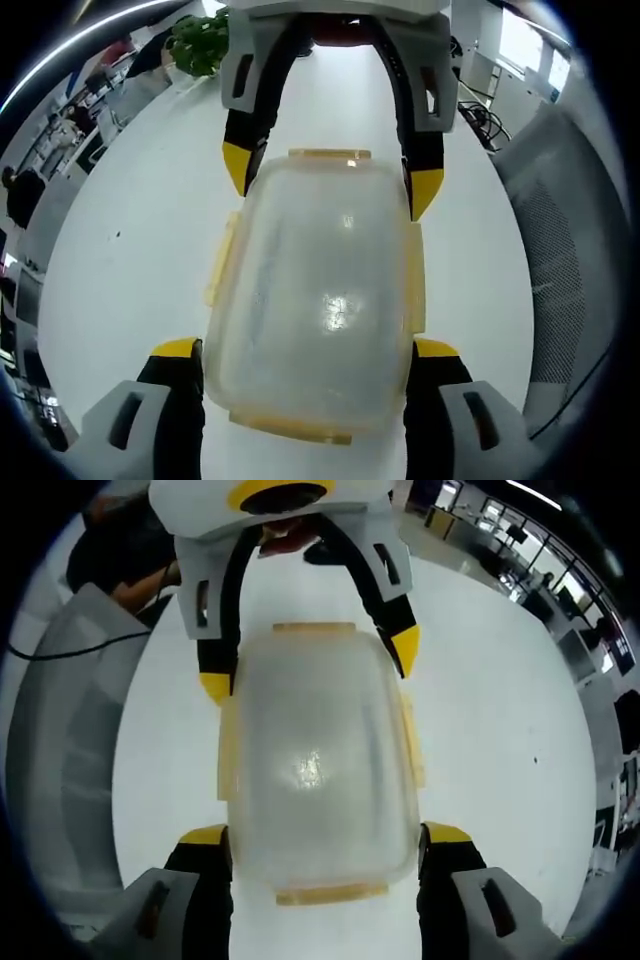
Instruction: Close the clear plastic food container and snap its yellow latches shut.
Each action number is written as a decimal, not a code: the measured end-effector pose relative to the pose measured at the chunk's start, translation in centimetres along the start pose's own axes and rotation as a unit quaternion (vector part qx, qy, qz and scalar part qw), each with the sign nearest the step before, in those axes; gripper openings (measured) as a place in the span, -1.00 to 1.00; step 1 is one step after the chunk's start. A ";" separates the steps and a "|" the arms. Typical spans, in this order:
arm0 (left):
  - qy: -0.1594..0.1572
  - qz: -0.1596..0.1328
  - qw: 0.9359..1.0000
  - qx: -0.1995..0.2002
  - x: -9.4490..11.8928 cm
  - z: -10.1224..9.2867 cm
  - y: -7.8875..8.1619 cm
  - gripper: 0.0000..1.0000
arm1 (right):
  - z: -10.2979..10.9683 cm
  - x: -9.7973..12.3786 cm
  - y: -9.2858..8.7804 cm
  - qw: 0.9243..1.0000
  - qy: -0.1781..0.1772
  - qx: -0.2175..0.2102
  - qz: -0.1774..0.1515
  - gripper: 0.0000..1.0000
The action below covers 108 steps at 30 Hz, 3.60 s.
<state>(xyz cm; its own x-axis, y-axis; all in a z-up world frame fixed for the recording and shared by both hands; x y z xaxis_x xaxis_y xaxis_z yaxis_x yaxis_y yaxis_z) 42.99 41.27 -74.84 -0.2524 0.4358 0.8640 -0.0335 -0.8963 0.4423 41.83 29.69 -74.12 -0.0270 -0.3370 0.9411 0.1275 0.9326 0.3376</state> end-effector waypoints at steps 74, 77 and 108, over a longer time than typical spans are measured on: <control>0.090 -0.043 0.983 0.154 2.2 0.0 -3.2 0.97 | 1.0 1.8 -2.2 0.980 -0.095 -0.143 -0.100 0.74; 0.101 -0.051 0.977 0.180 2.6 -0.4 -3.6 0.98 | 1.4 1.9 -2.5 0.977 -0.103 -0.155 -0.103 0.74; 0.149 -0.124 0.944 0.266 5.7 -5.3 -4.4 0.94 | 6.3 4.0 -4.2 0.925 -0.194 -0.260 -0.198 0.67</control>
<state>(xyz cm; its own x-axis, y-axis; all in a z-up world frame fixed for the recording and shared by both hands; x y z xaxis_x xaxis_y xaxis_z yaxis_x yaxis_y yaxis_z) 36.58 47.23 -73.16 -0.5648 0.5127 0.6467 0.3434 -0.5666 0.7490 34.98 25.24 -71.63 -0.5152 -0.4718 0.7155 0.4890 0.5238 0.6975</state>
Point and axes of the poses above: the point that each gripper's makers call its tool centre point, and the gripper's own axes: x roughly backward along the fingers, z roughly to its left, y roughly out of its top, the point moved 6 cm from there along x, roughly backward along the fingers, and after that the axes turned 6 degrees about y, right-handed, at the moved point
